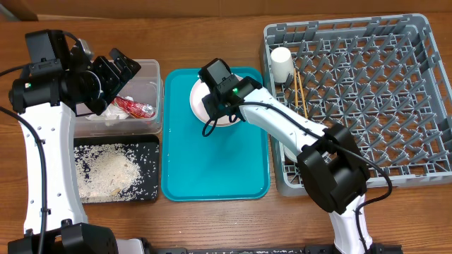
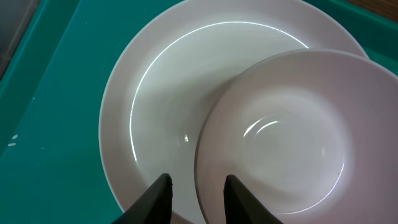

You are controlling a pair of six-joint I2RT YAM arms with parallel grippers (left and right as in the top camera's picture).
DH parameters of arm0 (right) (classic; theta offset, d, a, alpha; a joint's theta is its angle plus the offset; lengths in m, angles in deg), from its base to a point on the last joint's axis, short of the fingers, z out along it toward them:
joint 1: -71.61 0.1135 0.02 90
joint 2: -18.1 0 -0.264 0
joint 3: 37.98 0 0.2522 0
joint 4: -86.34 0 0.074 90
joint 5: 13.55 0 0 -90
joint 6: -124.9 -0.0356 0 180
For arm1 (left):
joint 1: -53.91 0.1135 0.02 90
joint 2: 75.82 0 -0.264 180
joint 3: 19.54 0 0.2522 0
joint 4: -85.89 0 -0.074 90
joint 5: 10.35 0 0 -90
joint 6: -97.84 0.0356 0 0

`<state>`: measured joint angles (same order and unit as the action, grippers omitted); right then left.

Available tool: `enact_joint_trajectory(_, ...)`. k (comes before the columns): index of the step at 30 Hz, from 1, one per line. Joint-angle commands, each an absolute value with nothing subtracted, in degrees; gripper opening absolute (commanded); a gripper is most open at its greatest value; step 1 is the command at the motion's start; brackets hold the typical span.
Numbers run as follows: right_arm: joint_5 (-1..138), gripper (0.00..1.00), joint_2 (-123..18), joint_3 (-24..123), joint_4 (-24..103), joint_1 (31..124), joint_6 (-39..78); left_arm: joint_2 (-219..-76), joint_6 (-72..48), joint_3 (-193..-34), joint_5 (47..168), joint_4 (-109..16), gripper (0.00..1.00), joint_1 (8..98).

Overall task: Sort waste into correct bins and load items into the dishwasher
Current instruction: 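Grip the pink plate rim with the right gripper, then lift the pink bowl and carry it right into the rack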

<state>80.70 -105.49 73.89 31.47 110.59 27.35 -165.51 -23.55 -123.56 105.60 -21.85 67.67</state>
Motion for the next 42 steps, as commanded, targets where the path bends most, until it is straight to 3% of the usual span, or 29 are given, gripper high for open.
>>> enact_joint_trajectory(1,80.4,0.25,-105.7,73.6,32.0,110.3,27.9,-165.7,-23.5,-124.5,106.0,-21.9,1.00,67.8)
enact_joint_trajectory(35,80.4,0.23,-106.3,69.9,35.3,110.3,27.9,-165.7,-23.5,-124.5,106.0,-21.9,1.00,67.8)
enact_joint_trajectory(42,80.4,0.18,-106.3,69.9,34.8,110.3,27.9,-165.7,-23.5,-124.5,106.0,-21.9,1.00,67.8)
